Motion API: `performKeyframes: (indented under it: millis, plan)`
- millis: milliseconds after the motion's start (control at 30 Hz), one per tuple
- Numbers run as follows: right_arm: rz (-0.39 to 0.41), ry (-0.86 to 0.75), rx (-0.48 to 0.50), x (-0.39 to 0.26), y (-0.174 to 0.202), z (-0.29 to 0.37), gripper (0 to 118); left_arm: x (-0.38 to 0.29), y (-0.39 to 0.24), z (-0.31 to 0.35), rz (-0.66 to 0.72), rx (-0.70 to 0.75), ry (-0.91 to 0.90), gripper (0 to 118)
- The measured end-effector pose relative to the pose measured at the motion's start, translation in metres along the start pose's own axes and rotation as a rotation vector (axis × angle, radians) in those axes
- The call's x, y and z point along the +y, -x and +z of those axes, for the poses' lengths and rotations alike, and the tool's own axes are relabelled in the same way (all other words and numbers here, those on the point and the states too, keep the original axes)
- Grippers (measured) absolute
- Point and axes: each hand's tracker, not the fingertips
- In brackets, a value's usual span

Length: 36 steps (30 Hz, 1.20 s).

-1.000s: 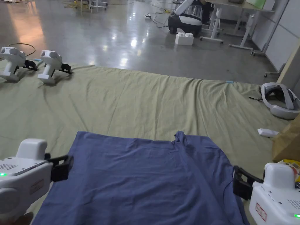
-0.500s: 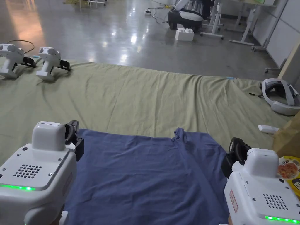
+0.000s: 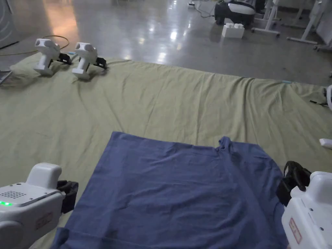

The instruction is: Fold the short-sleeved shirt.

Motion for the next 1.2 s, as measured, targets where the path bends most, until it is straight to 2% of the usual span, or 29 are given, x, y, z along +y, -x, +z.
performKeyframes:
  millis: [133,167,200,233,267,467,600,633,700,733,767,867,900,1000,1100,1200]
  plan:
    - [0.004,0.055,0.007,-0.011,0.000,-0.006,5,-0.020,0.013,-0.007,0.102,-0.025,0.165,4]
    - [0.005,0.074,0.008,-0.014,0.000,-0.007,5,-0.025,0.015,-0.011,0.129,-0.025,0.207,10]
    - [0.002,0.082,0.008,-0.016,0.000,-0.008,5,-0.029,0.017,-0.016,0.150,-0.027,0.234,41]
    - [-0.001,0.089,0.009,-0.018,-0.001,-0.007,5,-0.032,0.020,-0.019,0.172,-0.016,0.275,63]
    - [-0.002,0.101,0.007,-0.020,-0.002,-0.007,5,-0.036,0.020,-0.023,0.183,-0.024,0.300,69]
    - [0.011,0.141,-0.015,-0.029,-0.014,0.001,5,-0.054,0.012,-0.054,0.142,0.054,0.471,68]
    - [0.015,0.164,-0.028,-0.032,-0.031,0.011,5,-0.049,-0.004,-0.055,0.112,0.115,0.449,66]
    - [0.015,0.173,-0.031,-0.033,-0.036,0.014,5,-0.050,-0.005,-0.055,0.076,0.125,0.445,61]
    - [0.034,0.221,-0.036,-0.034,-0.047,0.021,6,-0.049,-0.011,-0.053,0.036,0.092,0.433,39]
    - [0.050,0.251,-0.041,-0.035,-0.052,0.024,6,-0.048,-0.014,-0.052,0.036,0.078,0.435,34]
    - [0.072,0.300,-0.047,-0.036,-0.058,0.025,9,-0.049,-0.012,-0.052,0.039,0.085,0.437,27]
    - [0.110,0.458,-0.063,-0.043,-0.076,0.028,33,-0.048,-0.011,-0.051,0.060,0.049,0.440,12]
    - [0.107,0.521,-0.066,-0.047,-0.082,0.028,39,-0.048,-0.008,-0.050,0.071,0.033,0.440,11]
    - [0.022,0.666,-0.056,-0.064,-0.103,0.033,55,-0.049,-0.007,-0.047,0.079,0.029,0.432,10]
    - [-0.041,0.760,-0.038,-0.083,-0.115,0.039,57,-0.049,-0.006,-0.044,0.090,0.025,0.423,10]
    - [-0.014,0.841,-0.026,-0.105,-0.115,0.035,58,-0.049,-0.006,-0.044,0.086,0.029,0.417,10]
